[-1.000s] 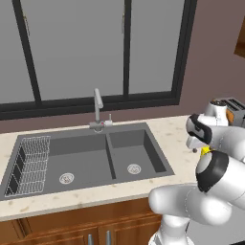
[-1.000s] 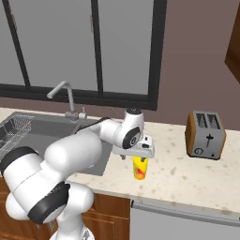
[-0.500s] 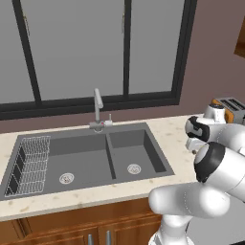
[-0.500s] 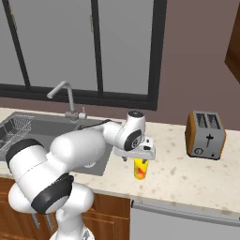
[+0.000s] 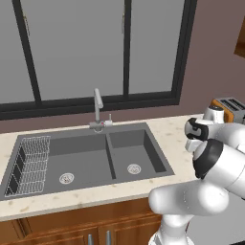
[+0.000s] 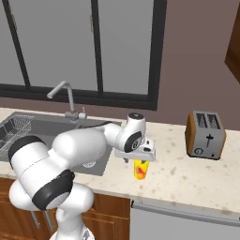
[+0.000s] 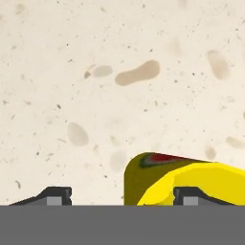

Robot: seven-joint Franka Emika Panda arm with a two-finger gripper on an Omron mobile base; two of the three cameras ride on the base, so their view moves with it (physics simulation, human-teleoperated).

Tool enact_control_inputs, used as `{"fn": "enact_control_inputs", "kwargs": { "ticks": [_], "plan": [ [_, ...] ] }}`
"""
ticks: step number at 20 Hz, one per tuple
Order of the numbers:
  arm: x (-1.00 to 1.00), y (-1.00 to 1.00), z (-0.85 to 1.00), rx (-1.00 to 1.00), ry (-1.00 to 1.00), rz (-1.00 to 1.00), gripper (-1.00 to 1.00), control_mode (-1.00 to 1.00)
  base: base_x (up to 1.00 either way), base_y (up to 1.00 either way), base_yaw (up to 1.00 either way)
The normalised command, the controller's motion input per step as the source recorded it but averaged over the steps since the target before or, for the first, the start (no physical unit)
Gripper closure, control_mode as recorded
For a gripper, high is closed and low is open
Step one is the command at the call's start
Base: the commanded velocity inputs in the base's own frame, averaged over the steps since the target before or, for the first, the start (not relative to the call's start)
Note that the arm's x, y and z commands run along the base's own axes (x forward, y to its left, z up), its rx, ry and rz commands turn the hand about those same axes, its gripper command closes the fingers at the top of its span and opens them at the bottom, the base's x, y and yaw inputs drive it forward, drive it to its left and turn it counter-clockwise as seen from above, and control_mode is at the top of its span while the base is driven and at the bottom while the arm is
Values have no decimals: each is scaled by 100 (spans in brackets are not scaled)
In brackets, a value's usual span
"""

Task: Place the mug in the left basin and the cup in the right basin of the sink.

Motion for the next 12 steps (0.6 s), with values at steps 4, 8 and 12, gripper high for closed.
{"fn": "enact_control_inputs", "kwargs": {
  "ticks": [4, 8, 12],
  "plan": [
    [0, 0, 0, 0, 0, 0, 100, -100, 0, 0, 0],
    [0, 0, 0, 0, 0, 0, 100, -100, 0, 0, 0],
    [0, 0, 0, 0, 0, 0, 100, -100, 0, 0, 0]
  ]
}}
